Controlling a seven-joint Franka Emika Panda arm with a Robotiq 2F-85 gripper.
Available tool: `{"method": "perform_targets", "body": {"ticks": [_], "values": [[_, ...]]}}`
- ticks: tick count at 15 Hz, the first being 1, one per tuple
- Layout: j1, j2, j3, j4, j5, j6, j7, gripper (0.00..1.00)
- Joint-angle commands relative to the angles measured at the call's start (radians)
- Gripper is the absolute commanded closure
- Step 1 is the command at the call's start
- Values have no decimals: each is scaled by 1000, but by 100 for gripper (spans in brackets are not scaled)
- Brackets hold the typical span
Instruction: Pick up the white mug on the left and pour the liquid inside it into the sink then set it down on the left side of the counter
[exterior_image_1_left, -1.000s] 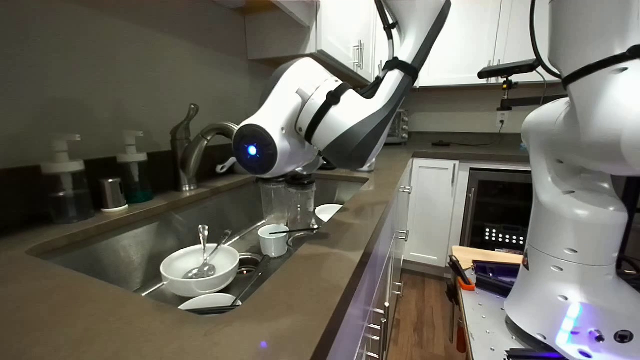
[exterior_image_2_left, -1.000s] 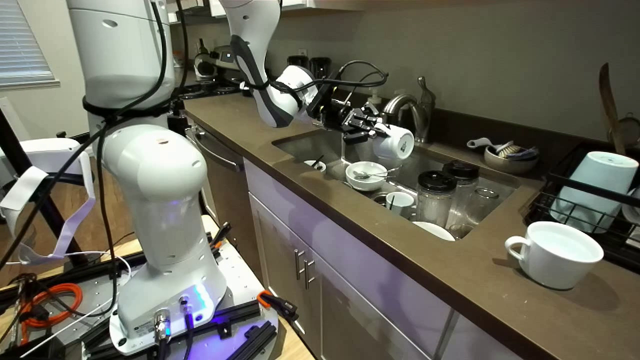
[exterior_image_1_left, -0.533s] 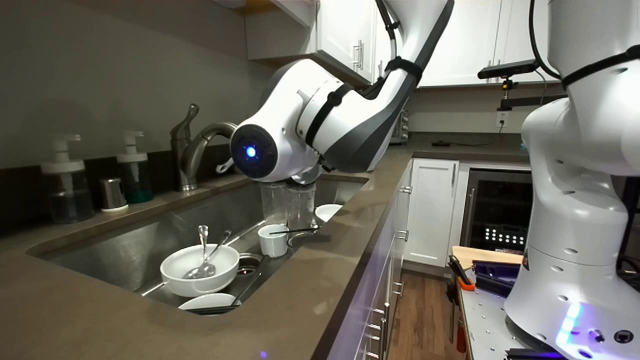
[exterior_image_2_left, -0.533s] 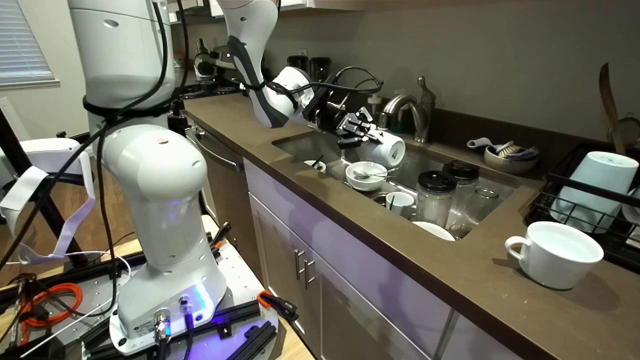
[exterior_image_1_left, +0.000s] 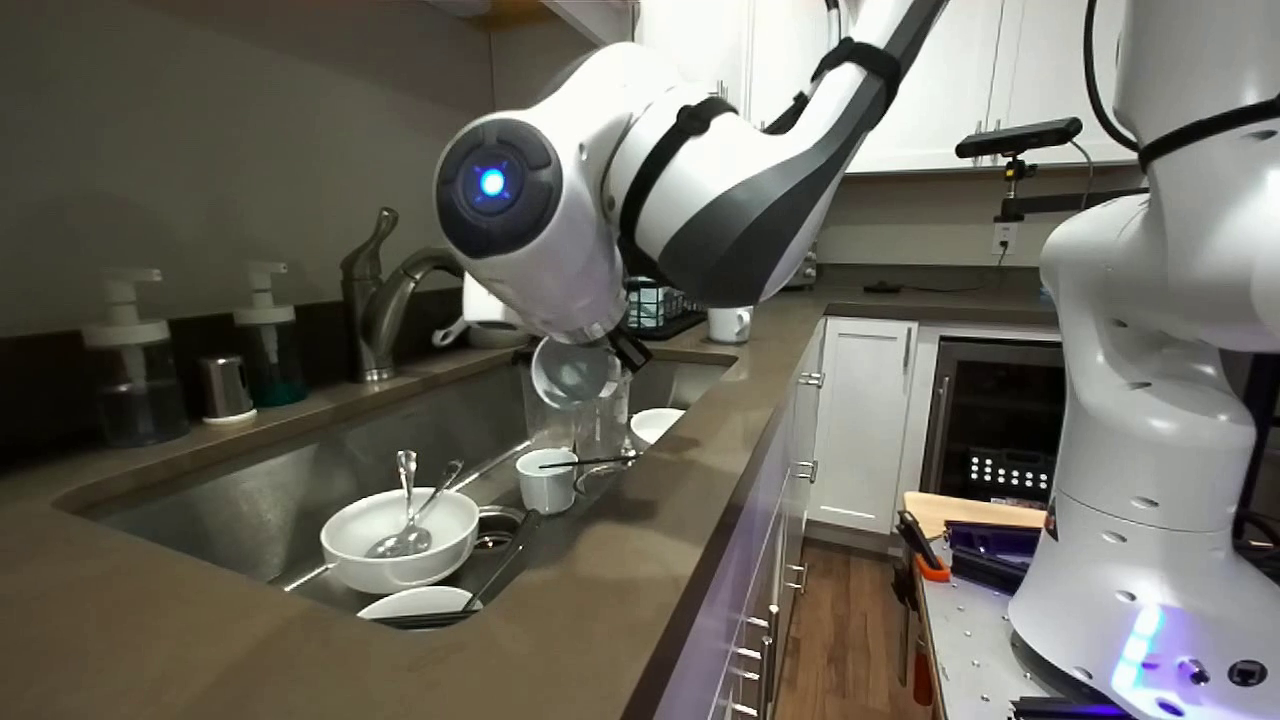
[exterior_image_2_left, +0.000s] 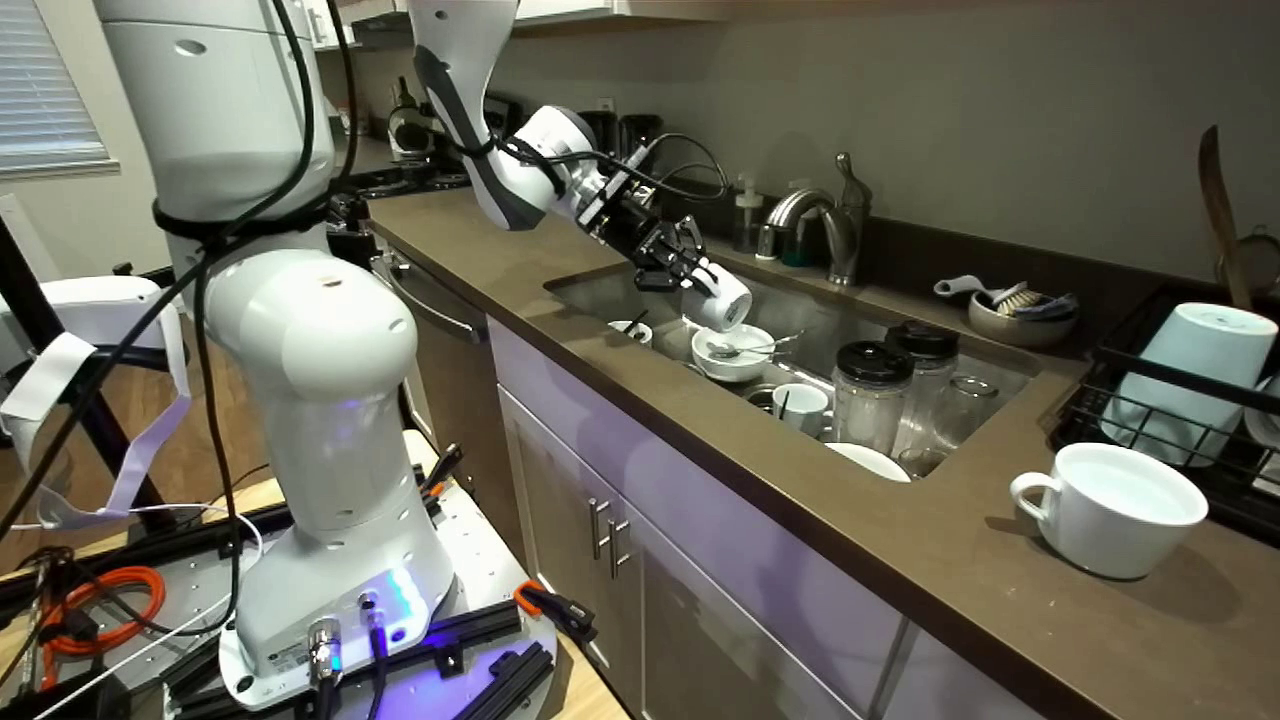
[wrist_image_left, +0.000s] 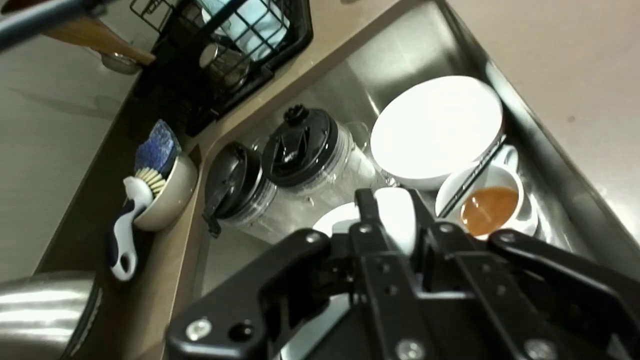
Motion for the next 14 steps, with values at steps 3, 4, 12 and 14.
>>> {"method": "perform_targets", "body": {"ticks": [3, 4, 12, 14], "values": [[21, -155, -3, -66, 48, 250, -30, 96], [20, -171, -10, -71, 48, 304, -33, 96], [-12, -213, -131, -51, 187, 790, -200, 96], [-15, -191, -152, -42, 298, 874, -286, 96]]}}
